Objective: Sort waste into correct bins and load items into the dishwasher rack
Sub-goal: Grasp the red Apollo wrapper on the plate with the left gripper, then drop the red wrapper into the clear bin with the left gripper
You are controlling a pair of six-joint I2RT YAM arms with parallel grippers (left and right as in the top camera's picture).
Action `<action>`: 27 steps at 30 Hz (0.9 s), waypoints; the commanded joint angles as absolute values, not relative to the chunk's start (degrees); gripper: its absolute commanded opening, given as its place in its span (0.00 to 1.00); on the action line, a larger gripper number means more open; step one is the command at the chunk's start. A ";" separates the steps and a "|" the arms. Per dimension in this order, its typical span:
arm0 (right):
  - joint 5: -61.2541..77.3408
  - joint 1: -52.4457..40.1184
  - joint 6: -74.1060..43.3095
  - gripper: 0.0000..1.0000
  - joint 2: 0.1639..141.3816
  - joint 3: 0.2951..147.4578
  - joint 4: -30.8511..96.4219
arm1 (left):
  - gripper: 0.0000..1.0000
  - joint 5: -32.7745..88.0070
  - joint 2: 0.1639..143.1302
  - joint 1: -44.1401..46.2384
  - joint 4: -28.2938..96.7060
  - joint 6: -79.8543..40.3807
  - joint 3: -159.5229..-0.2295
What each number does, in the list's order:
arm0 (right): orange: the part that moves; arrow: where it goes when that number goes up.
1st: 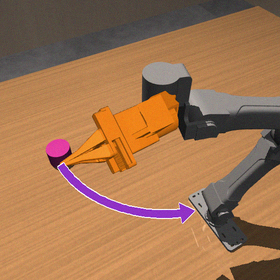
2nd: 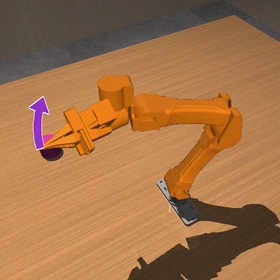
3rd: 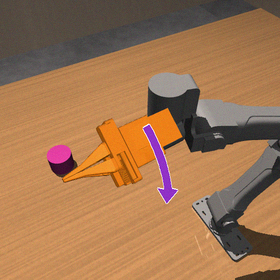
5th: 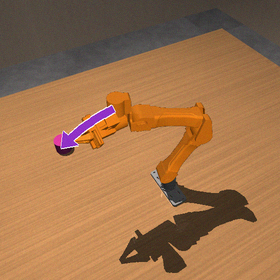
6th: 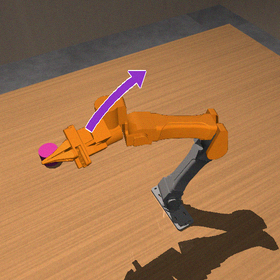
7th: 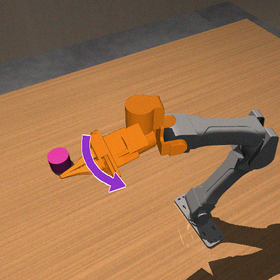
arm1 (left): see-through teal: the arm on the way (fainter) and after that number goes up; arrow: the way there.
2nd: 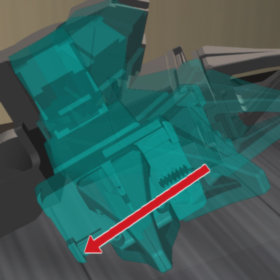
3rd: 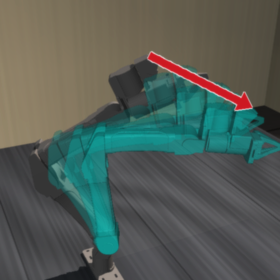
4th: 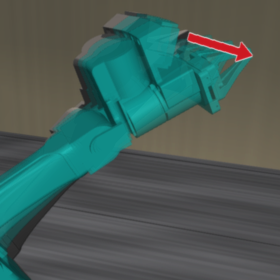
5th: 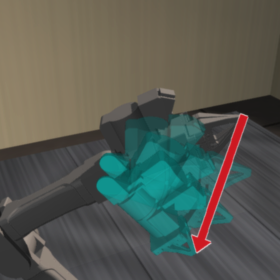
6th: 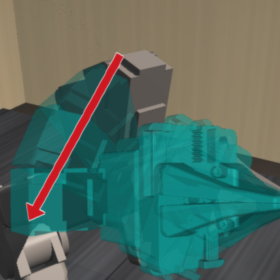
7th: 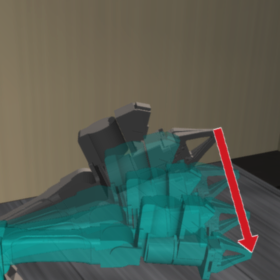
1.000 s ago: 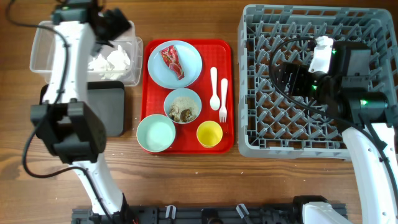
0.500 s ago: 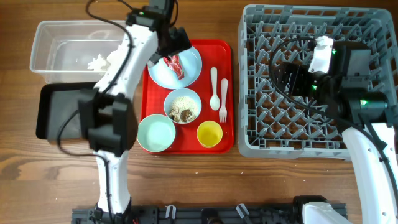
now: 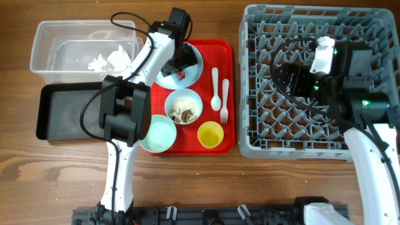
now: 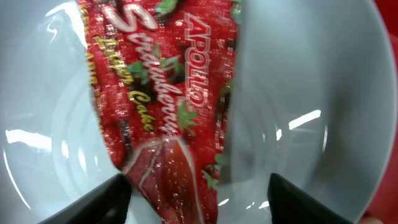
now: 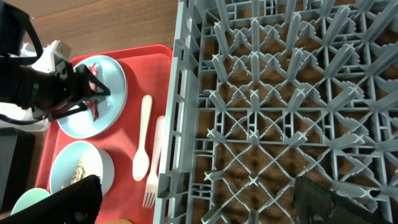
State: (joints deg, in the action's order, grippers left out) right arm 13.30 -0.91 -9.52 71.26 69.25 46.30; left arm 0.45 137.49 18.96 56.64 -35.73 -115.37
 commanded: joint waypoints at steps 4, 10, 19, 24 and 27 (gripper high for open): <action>13.45 -0.67 -9.15 0.99 71.81 70.59 46.33 | 0.24 -1.63 138.56 18.87 56.84 -35.79 -115.90; 13.45 -0.67 -9.15 1.00 71.81 70.59 46.41 | 0.04 -1.48 137.95 18.79 57.30 -33.76 -115.96; 13.45 -0.67 -9.17 1.00 71.81 70.59 46.57 | 0.04 -1.91 127.35 15.84 64.38 -29.93 -120.99; 13.45 -0.67 -9.17 0.99 71.81 70.59 46.57 | 0.04 -3.86 120.27 11.38 64.99 -28.71 -120.99; 13.45 -0.67 -9.17 0.99 71.81 70.59 46.52 | 0.04 -7.18 118.19 7.70 65.10 -28.73 -120.99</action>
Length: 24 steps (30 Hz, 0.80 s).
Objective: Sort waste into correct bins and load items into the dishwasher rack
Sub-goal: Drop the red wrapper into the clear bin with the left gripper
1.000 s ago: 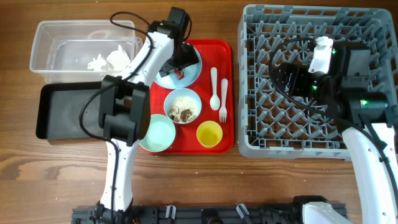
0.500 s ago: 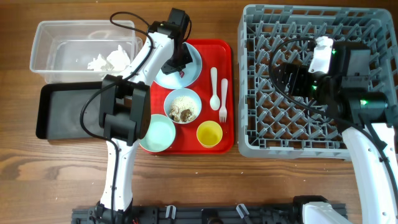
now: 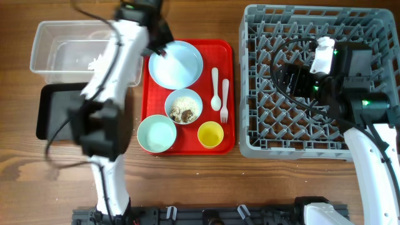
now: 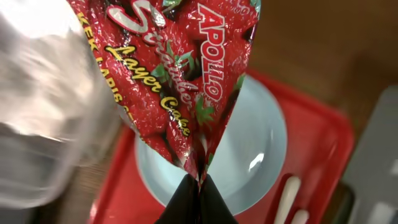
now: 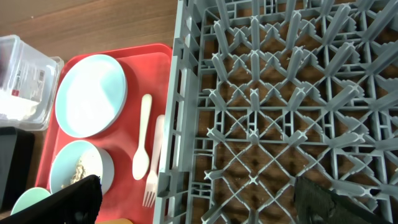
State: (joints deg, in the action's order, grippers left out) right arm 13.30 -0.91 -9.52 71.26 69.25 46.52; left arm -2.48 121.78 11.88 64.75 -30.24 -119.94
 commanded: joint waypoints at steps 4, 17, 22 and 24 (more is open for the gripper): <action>13.47 -0.67 -9.19 1.00 71.81 70.59 46.54 | 0.04 -7.40 119.02 2.04 64.71 -28.99 -120.75; 13.47 -0.67 -9.21 0.99 71.81 70.59 46.57 | 1.00 -2.28 127.24 -8.16 62.37 -29.47 -120.66; 13.45 -0.67 -9.19 1.00 71.81 70.59 46.57 | 1.00 2.68 124.90 -8.14 62.13 -24.21 -121.58; 13.45 -0.67 -9.17 0.99 71.81 70.57 46.57 | 1.00 5.06 123.17 -8.03 63.07 -24.10 -121.80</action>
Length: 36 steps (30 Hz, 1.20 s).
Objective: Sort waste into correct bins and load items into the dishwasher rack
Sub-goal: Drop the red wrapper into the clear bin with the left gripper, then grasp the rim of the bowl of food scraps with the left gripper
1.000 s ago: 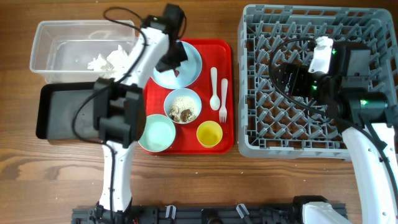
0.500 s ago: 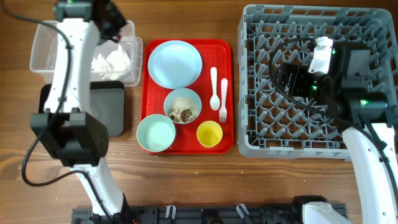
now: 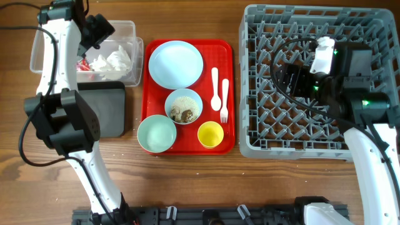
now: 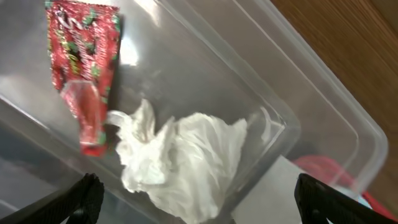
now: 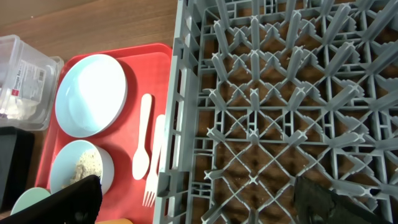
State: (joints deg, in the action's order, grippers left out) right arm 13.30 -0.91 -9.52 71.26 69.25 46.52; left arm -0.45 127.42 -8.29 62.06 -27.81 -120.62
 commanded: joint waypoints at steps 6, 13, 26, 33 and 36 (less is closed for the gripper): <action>13.45 -0.67 -9.17 1.00 71.81 70.48 46.41 | 0.92 11.55 116.71 -4.62 70.72 -20.60 -121.80; 13.45 -0.67 -9.19 1.00 71.81 70.41 46.30 | 0.87 11.31 115.77 7.05 81.38 -19.66 -120.60; 13.47 -0.67 -9.17 1.00 71.81 70.39 46.15 | 0.65 6.63 117.93 29.32 66.92 -36.62 -103.83; 13.67 -0.67 -9.19 1.00 71.81 70.39 46.72 | 0.43 -3.36 117.95 34.61 59.68 -44.93 -96.14; 13.67 -0.67 -9.19 0.99 71.81 70.39 47.13 | 0.39 -6.57 117.95 34.94 59.37 -46.98 -94.35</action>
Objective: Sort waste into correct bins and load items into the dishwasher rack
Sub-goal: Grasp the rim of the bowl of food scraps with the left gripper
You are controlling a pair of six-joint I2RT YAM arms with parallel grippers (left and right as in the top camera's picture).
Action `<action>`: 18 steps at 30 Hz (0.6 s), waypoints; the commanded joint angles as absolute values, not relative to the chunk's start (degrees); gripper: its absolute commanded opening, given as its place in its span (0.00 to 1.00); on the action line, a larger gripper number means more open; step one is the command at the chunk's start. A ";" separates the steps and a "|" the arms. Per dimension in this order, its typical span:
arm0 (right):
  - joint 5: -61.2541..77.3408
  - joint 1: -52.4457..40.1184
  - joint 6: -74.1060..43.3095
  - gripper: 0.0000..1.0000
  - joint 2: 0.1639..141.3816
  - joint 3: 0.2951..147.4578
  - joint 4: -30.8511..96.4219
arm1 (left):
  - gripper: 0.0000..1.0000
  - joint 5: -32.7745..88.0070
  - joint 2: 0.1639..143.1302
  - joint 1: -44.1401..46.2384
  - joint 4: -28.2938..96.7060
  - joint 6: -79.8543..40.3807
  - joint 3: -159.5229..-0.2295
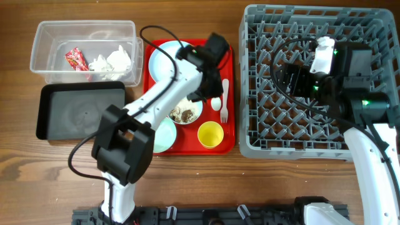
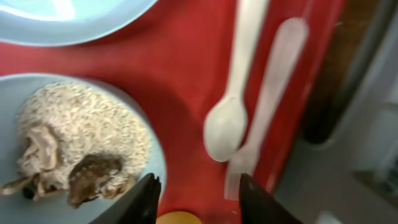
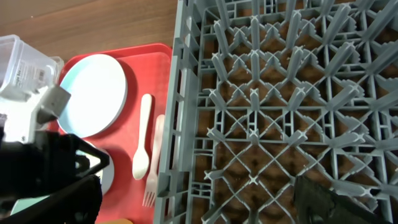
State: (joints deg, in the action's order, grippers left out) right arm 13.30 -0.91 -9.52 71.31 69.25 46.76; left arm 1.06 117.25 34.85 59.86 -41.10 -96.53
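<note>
My left gripper (image 1: 201, 94) hangs open and empty low over the red tray (image 1: 228, 50). Its fingers (image 2: 134, 202) straddle bare tray between the food bowl (image 2: 74, 149) and the white spoon (image 2: 239, 93) and fork (image 2: 267, 106). The yellow cup (image 2: 180, 219) shows at the bottom edge. The red wrapper (image 1: 76, 59) and crumpled tissue (image 1: 112, 61) lie in the clear bin (image 1: 44, 28). My right gripper (image 1: 290, 80) stands open over the grey dishwasher rack (image 1: 312, 125), holding nothing.
A blue plate (image 1: 164, 59), a teal bowl (image 1: 159, 134) and the yellow cup (image 1: 210, 134) also sit on the tray. A black tray (image 1: 81, 111) lies below the clear bin. My left arm crosses the tray's left half.
My left gripper was open above the clear bin, over the wrapper and tissue; it is now open over the red tray by the spoon and food bowl. The right arm has not moved.
My left gripper stood open around the red wrapper on the blue plate. Then it was shut on the wrapper, held up near the clear bin. Then the wrapper lay in the bin with the gripper open above it. Now the gripper is back over the tray.
</note>
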 commanded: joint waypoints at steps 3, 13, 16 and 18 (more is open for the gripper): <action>13.67 -0.67 -9.19 1.00 71.81 70.39 47.20 | 0.39 -6.52 117.99 34.94 57.52 -47.00 -92.49; 13.65 -0.67 -9.19 1.00 71.81 70.39 47.20 | 0.30 -5.87 118.02 35.00 47.77 -46.74 -84.73; 13.65 -0.67 -9.19 1.00 71.81 70.39 47.20 | 0.26 -5.82 118.04 35.05 47.13 -46.76 -84.29; 13.65 -0.67 -9.19 0.99 71.81 70.39 47.18 | 0.25 -5.82 118.13 35.22 47.13 -46.74 -84.29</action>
State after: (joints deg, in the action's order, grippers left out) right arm 13.32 -0.91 -9.52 71.31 69.25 47.18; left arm -4.89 117.30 35.16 47.44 -46.19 -84.77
